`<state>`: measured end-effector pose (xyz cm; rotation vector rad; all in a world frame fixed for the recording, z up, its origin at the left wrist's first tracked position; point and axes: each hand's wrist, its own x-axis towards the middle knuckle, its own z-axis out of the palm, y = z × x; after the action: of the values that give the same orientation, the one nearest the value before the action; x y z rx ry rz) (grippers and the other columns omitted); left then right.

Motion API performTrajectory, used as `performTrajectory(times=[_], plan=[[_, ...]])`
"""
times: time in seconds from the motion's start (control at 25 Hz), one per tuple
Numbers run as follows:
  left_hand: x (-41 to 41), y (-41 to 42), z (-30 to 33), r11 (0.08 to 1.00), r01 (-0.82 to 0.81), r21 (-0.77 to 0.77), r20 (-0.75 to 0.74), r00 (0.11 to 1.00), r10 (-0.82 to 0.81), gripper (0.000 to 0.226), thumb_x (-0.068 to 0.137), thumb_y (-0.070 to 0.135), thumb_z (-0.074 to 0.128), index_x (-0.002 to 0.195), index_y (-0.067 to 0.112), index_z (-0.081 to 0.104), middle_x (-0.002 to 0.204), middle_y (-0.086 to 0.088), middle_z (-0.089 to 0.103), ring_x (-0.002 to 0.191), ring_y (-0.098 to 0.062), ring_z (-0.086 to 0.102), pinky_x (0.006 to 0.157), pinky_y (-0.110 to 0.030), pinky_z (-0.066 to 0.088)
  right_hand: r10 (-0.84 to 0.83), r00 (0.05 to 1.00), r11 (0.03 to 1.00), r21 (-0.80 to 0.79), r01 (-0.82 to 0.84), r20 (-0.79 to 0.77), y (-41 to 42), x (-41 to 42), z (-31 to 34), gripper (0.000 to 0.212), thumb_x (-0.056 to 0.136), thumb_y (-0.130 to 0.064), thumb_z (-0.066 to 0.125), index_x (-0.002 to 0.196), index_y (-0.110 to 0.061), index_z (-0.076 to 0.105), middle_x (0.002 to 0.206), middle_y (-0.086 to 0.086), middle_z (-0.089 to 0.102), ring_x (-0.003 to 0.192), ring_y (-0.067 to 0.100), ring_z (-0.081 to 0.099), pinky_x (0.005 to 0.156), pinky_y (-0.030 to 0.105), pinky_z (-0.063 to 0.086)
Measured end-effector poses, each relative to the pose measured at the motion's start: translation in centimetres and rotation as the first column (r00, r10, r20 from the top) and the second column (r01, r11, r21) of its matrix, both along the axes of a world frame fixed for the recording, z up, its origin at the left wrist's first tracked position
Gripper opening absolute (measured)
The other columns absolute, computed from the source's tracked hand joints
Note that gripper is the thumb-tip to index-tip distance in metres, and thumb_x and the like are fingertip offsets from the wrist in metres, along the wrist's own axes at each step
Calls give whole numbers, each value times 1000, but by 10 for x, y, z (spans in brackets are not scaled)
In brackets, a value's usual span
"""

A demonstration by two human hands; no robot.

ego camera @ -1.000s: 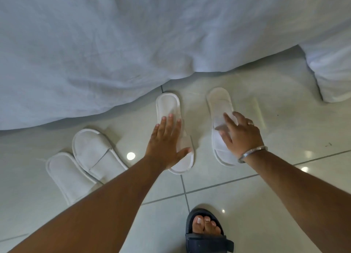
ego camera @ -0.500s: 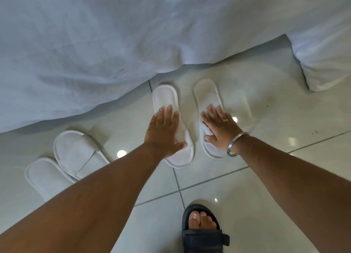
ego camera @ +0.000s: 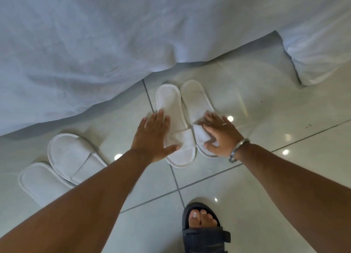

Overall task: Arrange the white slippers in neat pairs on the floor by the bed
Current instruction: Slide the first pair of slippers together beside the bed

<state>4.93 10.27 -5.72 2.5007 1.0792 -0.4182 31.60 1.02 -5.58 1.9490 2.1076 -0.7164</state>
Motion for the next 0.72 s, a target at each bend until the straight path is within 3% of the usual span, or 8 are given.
performTrajectory(times=[0.16, 0.32, 0.52, 0.72], plan=[[6, -7, -5, 998, -65, 25, -17, 998, 66, 110, 80, 84, 32, 156, 17, -8, 166, -10, -17, 152, -31, -15, 122, -57, 0, 18, 997, 1000, -12, -17, 69, 0, -6, 7, 84, 80, -60, 45, 150, -27, 11, 163, 4, -1, 148, 27, -2, 118, 52, 7], [-13, 1, -8, 994, 92, 59, 6, 996, -92, 113, 76, 86, 27, 158, 14, -3, 168, -9, -7, 153, -28, -10, 123, -54, -1, -108, 993, 990, 97, 103, 50, -6, -44, 8, 82, 83, -66, 35, 150, -22, 18, 158, 13, 24, 143, 31, 27, 114, 48, 26], [26, -18, -8, 991, 130, 35, 22, 991, -131, 110, 81, 79, 40, 157, 7, 7, 167, -15, 2, 153, -30, -3, 122, -57, 0, -229, 973, 973, 10, 230, -8, -20, -16, 3, 61, 94, -34, 39, 150, -17, 22, 160, 14, 14, 146, 30, 15, 116, 48, 22], [112, -55, -16, 996, 92, 19, 54, 994, -93, 109, 84, 77, 37, 157, 6, -2, 166, -17, -7, 152, -28, -12, 119, -58, -12, -344, 939, 939, 8, 344, 13, -39, 62, 3, 59, 90, -14, 43, 148, -23, 31, 160, 8, 17, 146, 30, 15, 117, 46, 21]])
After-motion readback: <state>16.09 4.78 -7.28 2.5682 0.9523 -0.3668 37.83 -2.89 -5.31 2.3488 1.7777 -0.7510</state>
